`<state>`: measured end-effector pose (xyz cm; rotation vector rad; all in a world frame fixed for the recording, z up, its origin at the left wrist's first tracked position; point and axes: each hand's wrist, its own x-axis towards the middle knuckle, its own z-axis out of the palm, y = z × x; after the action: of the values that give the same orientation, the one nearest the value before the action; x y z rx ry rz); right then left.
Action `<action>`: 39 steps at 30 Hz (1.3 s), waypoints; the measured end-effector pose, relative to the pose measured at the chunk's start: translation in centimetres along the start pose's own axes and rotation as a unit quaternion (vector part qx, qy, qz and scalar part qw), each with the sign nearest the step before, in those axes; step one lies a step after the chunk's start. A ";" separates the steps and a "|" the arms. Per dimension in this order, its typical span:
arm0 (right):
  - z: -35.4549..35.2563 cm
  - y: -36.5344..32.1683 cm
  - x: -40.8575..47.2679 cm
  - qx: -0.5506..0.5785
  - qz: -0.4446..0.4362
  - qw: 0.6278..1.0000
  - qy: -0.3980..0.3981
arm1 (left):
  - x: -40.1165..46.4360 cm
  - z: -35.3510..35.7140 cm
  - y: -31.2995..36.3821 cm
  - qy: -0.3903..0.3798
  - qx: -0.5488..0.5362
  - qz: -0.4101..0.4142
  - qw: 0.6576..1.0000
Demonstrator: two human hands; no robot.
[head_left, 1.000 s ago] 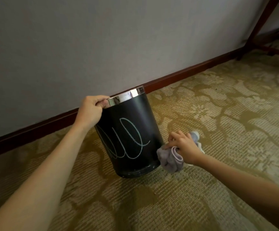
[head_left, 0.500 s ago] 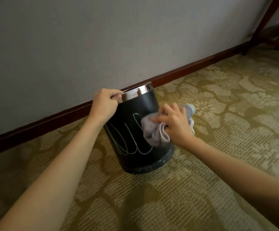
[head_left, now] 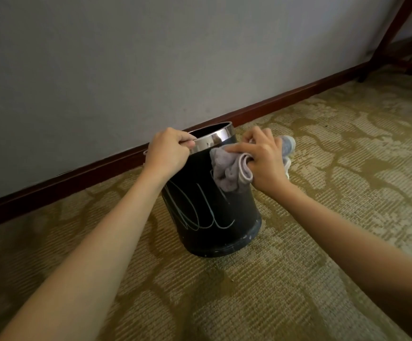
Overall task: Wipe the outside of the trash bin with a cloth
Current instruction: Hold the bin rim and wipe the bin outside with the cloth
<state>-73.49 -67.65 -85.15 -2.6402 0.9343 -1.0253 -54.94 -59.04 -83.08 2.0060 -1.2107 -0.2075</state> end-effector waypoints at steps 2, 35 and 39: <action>0.6 -0.2 -0.2 -0.004 0.016 1.000 0.019 | -0.1 0.1 0.2 0.000 0.013 -0.002 1.000; 1.8 3.3 -12.2 -0.142 -0.193 0.951 -0.196 | 1.0 -0.3 2.2 -0.043 0.010 -0.074 0.996; 0.8 2.4 -8.7 -0.119 -0.162 0.969 -0.143 | 0.7 0.9 3.6 -0.040 0.031 -0.057 0.997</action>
<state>-79.17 -64.34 -91.42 -3.1056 0.6096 -0.5863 -57.47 -61.00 -81.11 2.1402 -1.1656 -0.3134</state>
